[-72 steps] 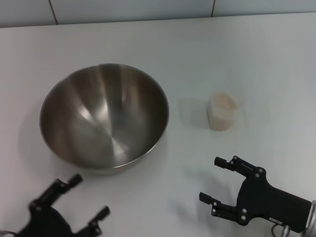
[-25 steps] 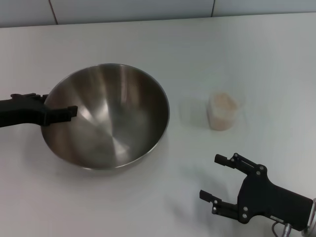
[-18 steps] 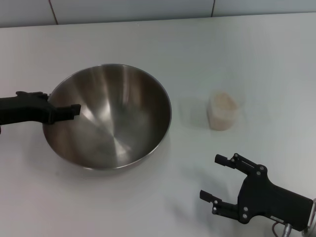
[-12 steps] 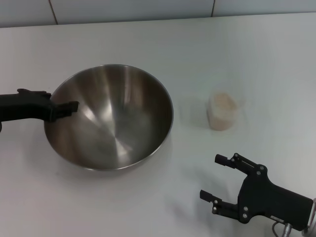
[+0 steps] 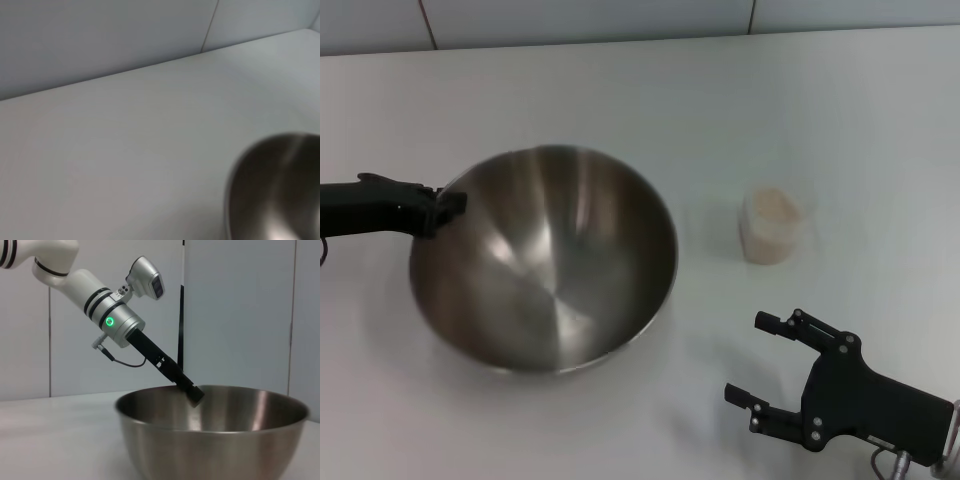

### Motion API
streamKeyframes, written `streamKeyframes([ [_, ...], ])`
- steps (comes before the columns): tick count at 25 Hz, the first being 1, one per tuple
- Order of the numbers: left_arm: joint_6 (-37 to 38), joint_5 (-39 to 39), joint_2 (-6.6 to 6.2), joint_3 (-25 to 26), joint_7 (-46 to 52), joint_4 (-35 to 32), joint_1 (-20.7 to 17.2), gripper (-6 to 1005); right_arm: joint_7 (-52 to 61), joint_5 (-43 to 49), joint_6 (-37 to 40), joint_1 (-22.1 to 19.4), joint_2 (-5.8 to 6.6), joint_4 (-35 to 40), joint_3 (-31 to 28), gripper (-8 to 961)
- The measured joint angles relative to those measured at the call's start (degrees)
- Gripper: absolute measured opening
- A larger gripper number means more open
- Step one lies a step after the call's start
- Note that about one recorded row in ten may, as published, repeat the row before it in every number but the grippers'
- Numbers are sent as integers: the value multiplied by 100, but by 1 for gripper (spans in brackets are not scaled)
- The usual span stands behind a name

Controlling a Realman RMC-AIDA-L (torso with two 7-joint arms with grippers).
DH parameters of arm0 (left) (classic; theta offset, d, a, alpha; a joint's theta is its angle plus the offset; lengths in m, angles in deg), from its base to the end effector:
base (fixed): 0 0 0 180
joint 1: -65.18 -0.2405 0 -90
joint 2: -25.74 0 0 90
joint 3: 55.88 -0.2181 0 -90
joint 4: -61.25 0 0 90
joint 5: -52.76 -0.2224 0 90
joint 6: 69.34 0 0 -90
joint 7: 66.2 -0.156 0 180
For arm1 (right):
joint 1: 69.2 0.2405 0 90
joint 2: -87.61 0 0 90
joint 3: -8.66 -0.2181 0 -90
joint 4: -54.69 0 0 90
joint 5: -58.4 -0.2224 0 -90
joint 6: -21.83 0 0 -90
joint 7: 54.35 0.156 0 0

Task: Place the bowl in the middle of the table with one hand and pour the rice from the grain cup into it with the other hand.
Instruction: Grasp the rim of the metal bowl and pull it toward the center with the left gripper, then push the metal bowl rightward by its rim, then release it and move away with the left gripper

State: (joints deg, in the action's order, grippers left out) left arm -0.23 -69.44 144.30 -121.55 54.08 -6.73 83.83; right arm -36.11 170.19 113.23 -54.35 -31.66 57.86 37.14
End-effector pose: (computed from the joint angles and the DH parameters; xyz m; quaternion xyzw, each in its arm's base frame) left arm -0.2371 0.3535 0.0360 -0.8978 -0.3558 -0.0712 0.2497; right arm 0.2920 0.1865 -0.0697 -0.9093 0.0887 0.3166 0.2550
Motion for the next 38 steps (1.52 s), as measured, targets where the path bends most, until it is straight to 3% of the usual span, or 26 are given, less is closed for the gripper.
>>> streamKeyframes([
  [6, 85, 0, -25, 60, 209, 168, 187, 82, -13, 0, -13, 0, 0, -11, 0, 813],
  [12, 470, -8, -79, 781, 200, 908, 733, 42, -17, 1, -38, 8, 0, -18, 0, 813],
  [13, 670, -7, -145, 1155, 107, 1299, 1017, 41, -18, 0, -41, 8, 0, -18, 0, 813],
  [19, 726, 22, -275, 1301, 68, 1844, 1410, 62, -20, 1, -51, 9, 0, -24, 0, 812],
  [22, 692, 26, -235, 1343, 27, 1984, 1552, 73, -24, 0, -53, 9, 0, -26, 0, 812],
  [27, 368, 3, -58, 1148, -28, 2034, 1688, 91, -25, 0, -53, 15, -1, -27, 0, 812],
  [38, -94, 33, -14, 708, -117, 2310, 1789, 130, -25, 0, -31, 18, 0, -20, 0, 812],
])
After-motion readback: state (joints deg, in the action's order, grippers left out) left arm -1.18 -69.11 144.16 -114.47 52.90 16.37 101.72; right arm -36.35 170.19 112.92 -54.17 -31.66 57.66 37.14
